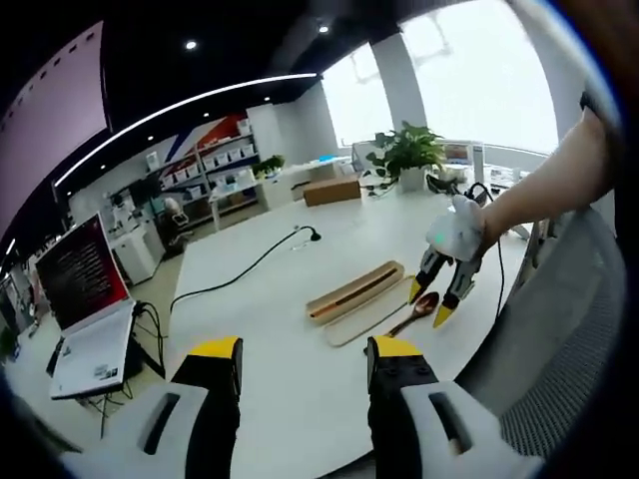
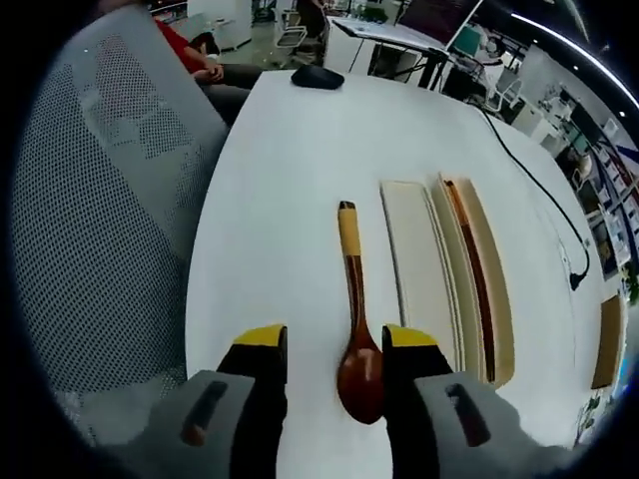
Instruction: Arrange the utensils inside the cutlery case until each visible utensil rests in its matching compartment.
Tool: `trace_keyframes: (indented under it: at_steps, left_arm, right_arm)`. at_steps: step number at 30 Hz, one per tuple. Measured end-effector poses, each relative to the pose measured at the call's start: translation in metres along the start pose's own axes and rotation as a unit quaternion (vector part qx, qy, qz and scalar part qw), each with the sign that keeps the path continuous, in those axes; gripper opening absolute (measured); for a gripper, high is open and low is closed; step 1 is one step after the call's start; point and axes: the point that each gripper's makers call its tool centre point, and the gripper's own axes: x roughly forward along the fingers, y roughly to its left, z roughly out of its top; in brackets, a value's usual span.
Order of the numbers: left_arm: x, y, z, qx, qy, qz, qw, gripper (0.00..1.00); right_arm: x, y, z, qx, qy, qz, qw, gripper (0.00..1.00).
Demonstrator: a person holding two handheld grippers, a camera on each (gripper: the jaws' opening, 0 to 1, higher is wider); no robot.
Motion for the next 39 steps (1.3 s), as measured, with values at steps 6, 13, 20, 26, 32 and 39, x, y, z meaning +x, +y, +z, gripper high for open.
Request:
trace_keyframes:
  at_steps: [6, 13, 20, 26, 32, 39]
  left_arm:
    - [0.002, 0.002, 0.002, 0.001, -0.001, -0.001, 1.0, 0.51]
    - [0.005, 0.009, 0.005, -0.003, -0.005, 0.0, 1.0, 0.51]
    - [0.009, 0.004, 0.002, -0.006, 0.002, -0.017, 0.9998, 0.51]
    - [0.009, 0.005, 0.001, -0.013, 0.001, -0.019, 0.9997, 0.51]
    - [0.009, 0.006, 0.0, -0.018, 0.0, -0.021, 0.9996, 0.51]
    - [0.008, 0.005, -0.001, -0.018, 0.001, -0.023, 0.9996, 0.51]
  right_arm:
    - [0.004, -0.005, 0.0, -0.011, 0.01, 0.005, 0.9999, 0.32]
    - [0.007, -0.017, 0.003, -0.013, 0.014, 0.001, 0.9998, 0.27]
    - [0.013, -0.022, 0.002, -0.024, 0.029, 0.011, 0.9992, 0.23]
    - [0.017, -0.024, 0.002, -0.029, 0.036, 0.015, 0.9988, 0.24]
    - [0.023, -0.018, -0.008, -0.044, 0.066, 0.026, 0.9965, 0.25]
    - [0.022, -0.014, -0.004, -0.025, 0.05, 0.038, 0.9977, 0.2]
